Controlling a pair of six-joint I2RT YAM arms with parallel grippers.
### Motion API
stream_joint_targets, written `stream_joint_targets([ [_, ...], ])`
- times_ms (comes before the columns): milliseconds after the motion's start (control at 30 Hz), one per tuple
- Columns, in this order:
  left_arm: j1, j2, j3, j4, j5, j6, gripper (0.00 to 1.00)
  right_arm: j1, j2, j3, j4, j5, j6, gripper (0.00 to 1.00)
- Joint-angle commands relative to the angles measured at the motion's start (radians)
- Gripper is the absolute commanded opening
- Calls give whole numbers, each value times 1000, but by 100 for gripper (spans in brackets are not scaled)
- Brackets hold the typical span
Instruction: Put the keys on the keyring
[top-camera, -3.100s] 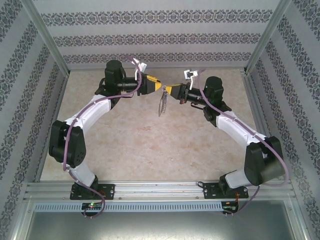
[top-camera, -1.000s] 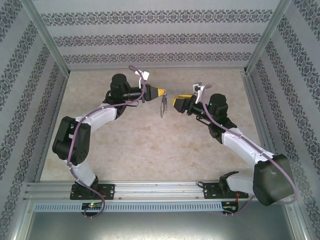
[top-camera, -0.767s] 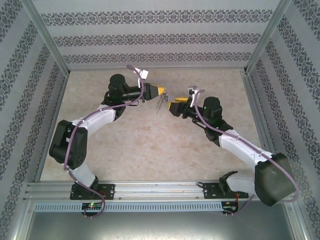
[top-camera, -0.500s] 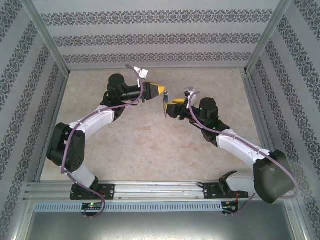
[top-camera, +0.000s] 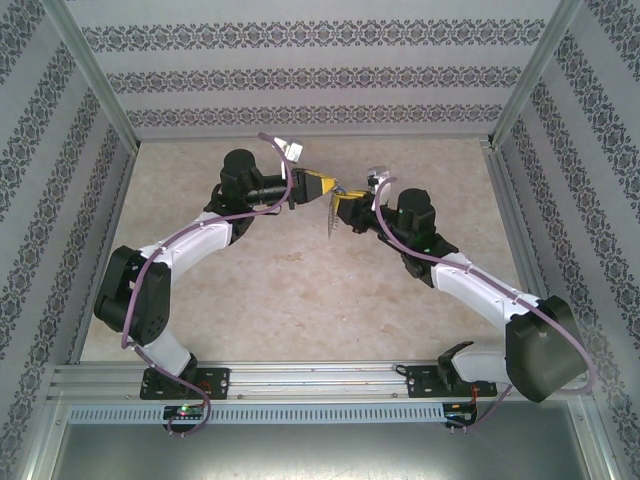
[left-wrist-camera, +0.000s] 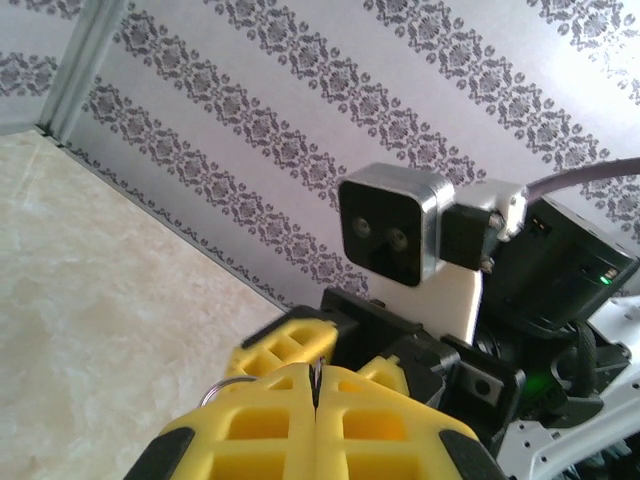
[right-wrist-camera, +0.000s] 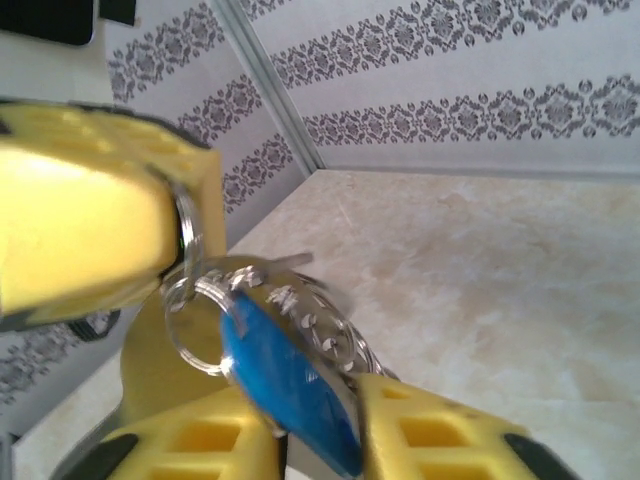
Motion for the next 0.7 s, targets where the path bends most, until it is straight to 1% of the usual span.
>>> stream_joint_targets([
  [0, -11, -42, 7, 21, -20, 16, 0, 11, 2, 14, 1, -19, -20, 8],
  [33, -11, -43, 2, 39, -28, 7, 0, 12, 0, 9, -1, -27, -22, 3],
  [67, -11, -44, -6, 61, -36, -2, 0, 14, 0, 6, -6, -32, -23, 0],
  [167, -11, -47, -26, 132, -59, -33, 0, 22, 11, 3, -8, -45, -23, 0],
  [300, -11, -49, -41, 186, -70, -57, 0, 52, 41, 20, -18, -71, -30, 0],
  [433, -13, -54, -50, 196, -73, -58, 0, 72, 69, 45, -29, -91, -38, 0],
  [667, -15, -57, -66, 202, -73, -56, 0, 74, 79, 67, -33, -92, -36, 0],
])
